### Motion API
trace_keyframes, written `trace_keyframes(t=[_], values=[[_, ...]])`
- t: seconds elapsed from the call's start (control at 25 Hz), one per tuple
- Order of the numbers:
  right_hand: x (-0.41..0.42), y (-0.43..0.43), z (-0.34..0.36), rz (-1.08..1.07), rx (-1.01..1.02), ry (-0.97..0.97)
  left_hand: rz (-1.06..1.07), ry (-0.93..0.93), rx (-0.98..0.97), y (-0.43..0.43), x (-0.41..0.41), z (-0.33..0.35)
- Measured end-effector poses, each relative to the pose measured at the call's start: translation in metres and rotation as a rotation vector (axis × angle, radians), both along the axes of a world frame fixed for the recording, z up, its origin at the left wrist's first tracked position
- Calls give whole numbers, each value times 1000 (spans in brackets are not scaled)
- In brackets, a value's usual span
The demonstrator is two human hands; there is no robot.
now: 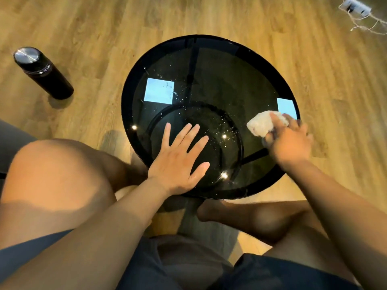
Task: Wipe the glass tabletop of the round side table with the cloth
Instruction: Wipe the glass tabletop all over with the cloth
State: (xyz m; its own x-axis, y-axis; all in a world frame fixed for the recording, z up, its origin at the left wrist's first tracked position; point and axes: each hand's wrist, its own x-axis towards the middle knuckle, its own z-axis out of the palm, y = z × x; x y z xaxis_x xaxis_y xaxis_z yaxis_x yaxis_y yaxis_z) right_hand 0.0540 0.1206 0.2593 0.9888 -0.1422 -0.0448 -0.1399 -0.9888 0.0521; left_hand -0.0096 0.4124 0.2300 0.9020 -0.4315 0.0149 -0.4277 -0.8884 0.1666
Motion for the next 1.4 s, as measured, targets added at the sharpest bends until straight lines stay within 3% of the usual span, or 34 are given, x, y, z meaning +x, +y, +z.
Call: trace_keyframes(t=[0.16,0.28,0.4,0.72,0.8,0.88,0.96,1.04,1.08,1.16,1.4], values=[[58,-26,-2,-134,100,17,-18,-21,-48,1,0,-1],[56,-17,-3,-154,144,-1,1,-25,-63,2,0,-3],[19,7,3,-65,104,-14,11,-19,-52,1,2,-4],[-129,119,-5,254,258,-51,15,-18,-96,3,-2,-2],[-132,111,4,368,397,-8,-32,-79,-211,-4,-6,6],[-122,81,18,369,712,87,-170,-96,-340,-25,-15,17],[-104,44,23,93,951,-12,-260,-6,-365,-52,-30,19],[-84,17,19,-343,834,-224,-284,59,-277,-75,-46,13],[-75,14,13,-524,784,-229,-292,40,-220,-82,-50,8],[-60,19,-1,-792,872,-167,-297,-2,-180,-88,-51,5],[-50,24,-23,-923,897,-242,-228,106,-360,-68,22,-1]])
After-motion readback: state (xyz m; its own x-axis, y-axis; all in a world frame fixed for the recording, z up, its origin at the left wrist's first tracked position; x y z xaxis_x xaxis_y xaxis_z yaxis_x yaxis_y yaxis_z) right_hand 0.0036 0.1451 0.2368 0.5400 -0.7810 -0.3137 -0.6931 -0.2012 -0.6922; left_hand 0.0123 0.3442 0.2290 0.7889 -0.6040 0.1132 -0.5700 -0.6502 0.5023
